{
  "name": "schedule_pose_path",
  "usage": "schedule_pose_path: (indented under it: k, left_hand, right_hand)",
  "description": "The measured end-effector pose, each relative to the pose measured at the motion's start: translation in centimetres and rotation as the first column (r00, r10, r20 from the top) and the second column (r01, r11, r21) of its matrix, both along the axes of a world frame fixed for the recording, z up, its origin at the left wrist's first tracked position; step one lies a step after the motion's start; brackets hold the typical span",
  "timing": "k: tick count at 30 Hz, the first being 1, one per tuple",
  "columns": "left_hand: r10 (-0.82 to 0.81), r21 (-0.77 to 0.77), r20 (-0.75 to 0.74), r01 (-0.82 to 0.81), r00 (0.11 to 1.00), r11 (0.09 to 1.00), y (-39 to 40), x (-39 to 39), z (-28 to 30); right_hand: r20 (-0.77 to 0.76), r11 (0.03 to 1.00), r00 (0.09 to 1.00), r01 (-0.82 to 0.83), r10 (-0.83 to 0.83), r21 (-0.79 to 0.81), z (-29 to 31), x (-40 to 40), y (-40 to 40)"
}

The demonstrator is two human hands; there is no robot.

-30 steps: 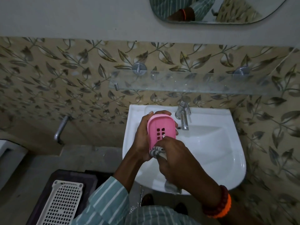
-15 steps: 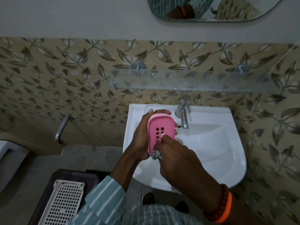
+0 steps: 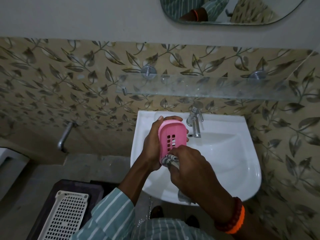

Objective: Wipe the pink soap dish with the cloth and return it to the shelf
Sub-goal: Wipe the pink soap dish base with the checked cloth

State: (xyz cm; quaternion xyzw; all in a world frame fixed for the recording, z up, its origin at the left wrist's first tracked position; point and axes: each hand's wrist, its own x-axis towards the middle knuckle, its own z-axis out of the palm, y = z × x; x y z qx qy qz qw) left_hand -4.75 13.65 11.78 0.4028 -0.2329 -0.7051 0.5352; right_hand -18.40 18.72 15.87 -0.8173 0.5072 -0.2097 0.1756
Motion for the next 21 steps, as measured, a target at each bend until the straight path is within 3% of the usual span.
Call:
schedule_pose_path:
  k: [5, 7, 10, 14, 17, 21]
  left_hand:
    - [0.021, 0.057, -0.116, -0.014, 0.993, 0.998, 0.3, 0.3, -0.5]
    - [0.024, 0.111, -0.132, -0.009, 0.991, 0.994, 0.6, -0.1, -0.5]
    - [0.041, 0.115, -0.136, -0.025, 0.990, 0.993, 0.5, -0.1, -0.2]
    - [0.036, 0.087, -0.073, -0.030, 0.997, 0.996, 0.0, -0.1, 0.8]
    - [0.039, 0.111, -0.036, -0.034, 0.999, 0.993, 0.2, -0.3, 0.3]
    - [0.035, 0.124, 0.138, -0.052, 0.990, 0.991, 0.7, -0.3, 0.5]
  right_hand:
    - [-0.147, 0.986, 0.987, -0.081, 0.060, -0.143, 0.7, -0.6, -0.9]
    - [-0.120, 0.977, 0.991, -0.088, 0.065, -0.194, 0.9, -0.2, -1.5]
    - [-0.082, 0.982, 0.990, -0.126, 0.115, -0.144, 1.0, 0.0, -1.1]
    - [-0.103, 0.988, 0.984, -0.149, 0.143, -0.051, 0.8, -0.9, -0.3]
    - [-0.144, 0.986, 0.984, -0.120, 0.104, -0.112, 1.3, -1.0, -2.1]
    - [-0.205, 0.977, 0.976, -0.110, 0.071, -0.184, 2.1, -0.9, -2.6]
